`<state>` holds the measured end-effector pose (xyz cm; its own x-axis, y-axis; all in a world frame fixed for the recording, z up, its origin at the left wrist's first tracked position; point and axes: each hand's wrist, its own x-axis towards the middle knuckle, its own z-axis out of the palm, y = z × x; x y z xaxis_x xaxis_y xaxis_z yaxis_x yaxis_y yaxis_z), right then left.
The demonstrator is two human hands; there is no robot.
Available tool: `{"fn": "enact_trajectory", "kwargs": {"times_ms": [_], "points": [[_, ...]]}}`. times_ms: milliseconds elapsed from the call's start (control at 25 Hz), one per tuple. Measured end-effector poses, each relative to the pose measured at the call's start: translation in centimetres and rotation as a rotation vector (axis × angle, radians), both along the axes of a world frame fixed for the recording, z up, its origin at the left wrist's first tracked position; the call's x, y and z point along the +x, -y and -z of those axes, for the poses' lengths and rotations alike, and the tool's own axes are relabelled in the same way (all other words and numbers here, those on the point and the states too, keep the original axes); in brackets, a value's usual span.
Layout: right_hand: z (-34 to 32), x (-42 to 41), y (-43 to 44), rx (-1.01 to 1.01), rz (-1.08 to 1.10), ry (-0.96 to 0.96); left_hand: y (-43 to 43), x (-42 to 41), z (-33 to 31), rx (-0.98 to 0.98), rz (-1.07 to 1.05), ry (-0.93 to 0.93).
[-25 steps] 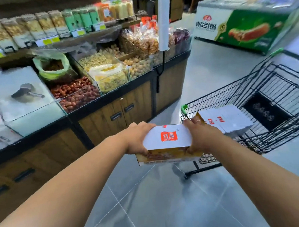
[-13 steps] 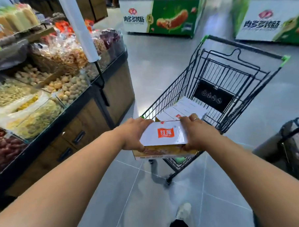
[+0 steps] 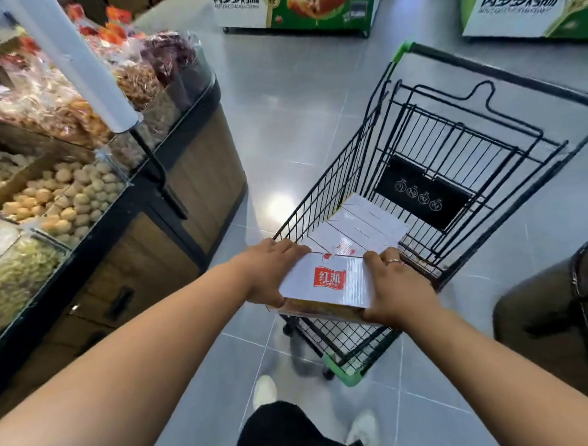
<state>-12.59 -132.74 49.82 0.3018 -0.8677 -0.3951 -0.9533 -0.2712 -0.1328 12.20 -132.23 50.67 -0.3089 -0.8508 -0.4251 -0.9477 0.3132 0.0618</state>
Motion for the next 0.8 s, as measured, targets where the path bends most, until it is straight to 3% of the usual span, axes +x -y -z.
{"fn": "enact_trajectory", "kwargs": {"times_ms": [480, 800], "points": [[8.5, 6.9, 3.2, 0.197, 0.340, -0.031, 12.2, 4.8, 7.9, 0.115, 0.438, 0.049], [13.6, 10.7, 2.9, 0.322, 0.501, -0.034, 14.2, 6.6, 14.7, 0.122, 0.624, 0.127]]}}
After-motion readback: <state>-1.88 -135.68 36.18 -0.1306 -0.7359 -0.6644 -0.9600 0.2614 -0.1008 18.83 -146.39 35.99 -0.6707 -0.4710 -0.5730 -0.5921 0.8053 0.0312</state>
